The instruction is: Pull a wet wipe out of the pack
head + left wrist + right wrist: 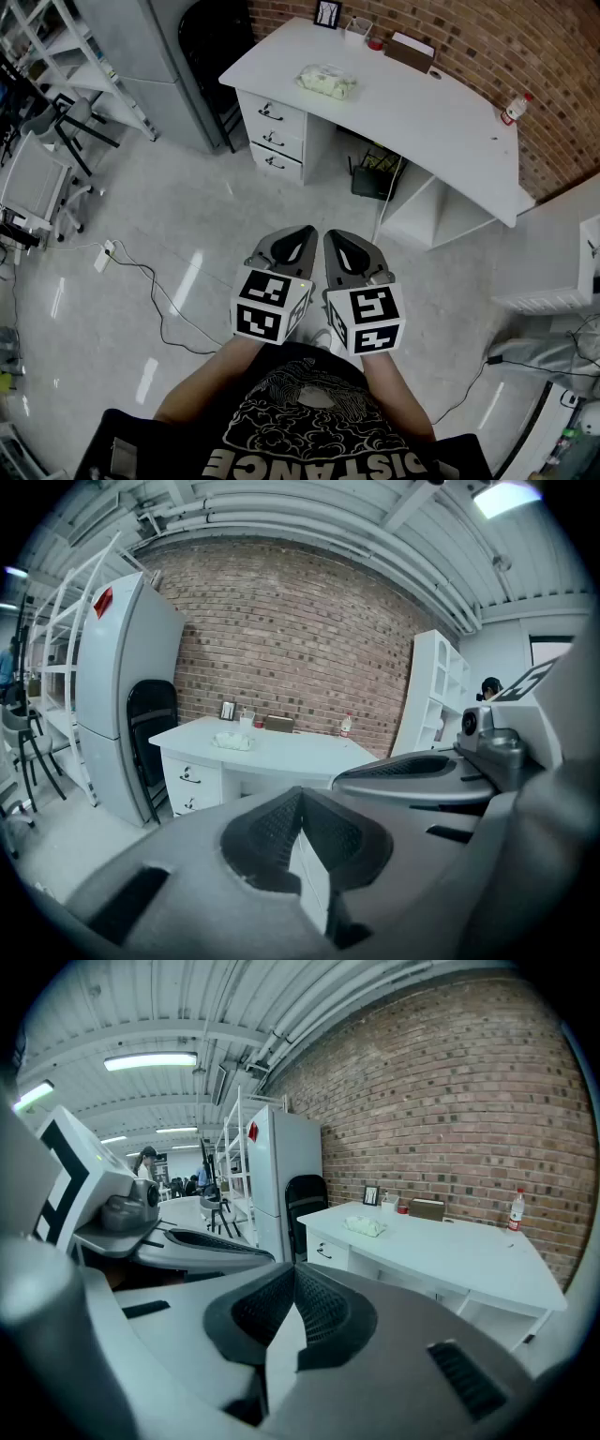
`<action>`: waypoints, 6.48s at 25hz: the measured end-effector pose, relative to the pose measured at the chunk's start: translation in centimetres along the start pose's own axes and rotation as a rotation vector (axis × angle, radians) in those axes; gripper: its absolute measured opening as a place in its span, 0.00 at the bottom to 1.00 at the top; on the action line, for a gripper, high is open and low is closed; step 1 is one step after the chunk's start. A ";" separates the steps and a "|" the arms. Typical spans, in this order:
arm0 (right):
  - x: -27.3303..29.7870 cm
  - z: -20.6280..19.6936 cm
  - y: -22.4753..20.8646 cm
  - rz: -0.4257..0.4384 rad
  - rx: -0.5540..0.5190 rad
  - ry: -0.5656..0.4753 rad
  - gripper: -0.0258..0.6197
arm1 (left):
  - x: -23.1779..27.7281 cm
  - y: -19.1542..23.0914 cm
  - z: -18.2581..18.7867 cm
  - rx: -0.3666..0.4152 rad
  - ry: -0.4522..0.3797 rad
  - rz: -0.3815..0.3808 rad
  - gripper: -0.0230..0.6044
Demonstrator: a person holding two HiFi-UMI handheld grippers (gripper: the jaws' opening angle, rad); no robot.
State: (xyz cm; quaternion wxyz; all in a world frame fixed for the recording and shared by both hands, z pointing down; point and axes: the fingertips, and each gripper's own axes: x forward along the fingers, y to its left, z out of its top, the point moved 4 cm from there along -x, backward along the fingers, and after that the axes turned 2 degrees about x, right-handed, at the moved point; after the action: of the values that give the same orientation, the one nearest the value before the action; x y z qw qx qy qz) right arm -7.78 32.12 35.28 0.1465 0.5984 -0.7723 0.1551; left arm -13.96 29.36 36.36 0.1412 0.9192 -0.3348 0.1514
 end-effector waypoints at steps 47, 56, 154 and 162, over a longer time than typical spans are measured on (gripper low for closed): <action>17.0 7.3 -13.4 0.009 0.013 0.020 0.07 | 19.0 9.6 8.1 0.046 0.030 -0.009 0.06; 18.8 8.4 -18.3 0.059 0.015 0.019 0.07 | 23.7 9.1 10.1 0.060 0.033 0.029 0.06; 52.3 12.3 -29.6 0.201 -0.038 0.324 0.13 | 46.5 33.9 13.8 -0.035 0.147 0.072 0.09; 52.3 12.0 -30.3 0.205 0.016 0.332 0.08 | 46.6 33.7 13.8 -0.039 0.152 0.071 0.09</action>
State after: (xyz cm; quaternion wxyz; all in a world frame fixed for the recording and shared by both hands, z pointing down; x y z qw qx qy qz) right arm 8.55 -26.00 47.87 0.2507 0.4839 -0.7931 0.2720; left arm 0.40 -27.12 46.46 0.1788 0.8897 -0.3586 0.2189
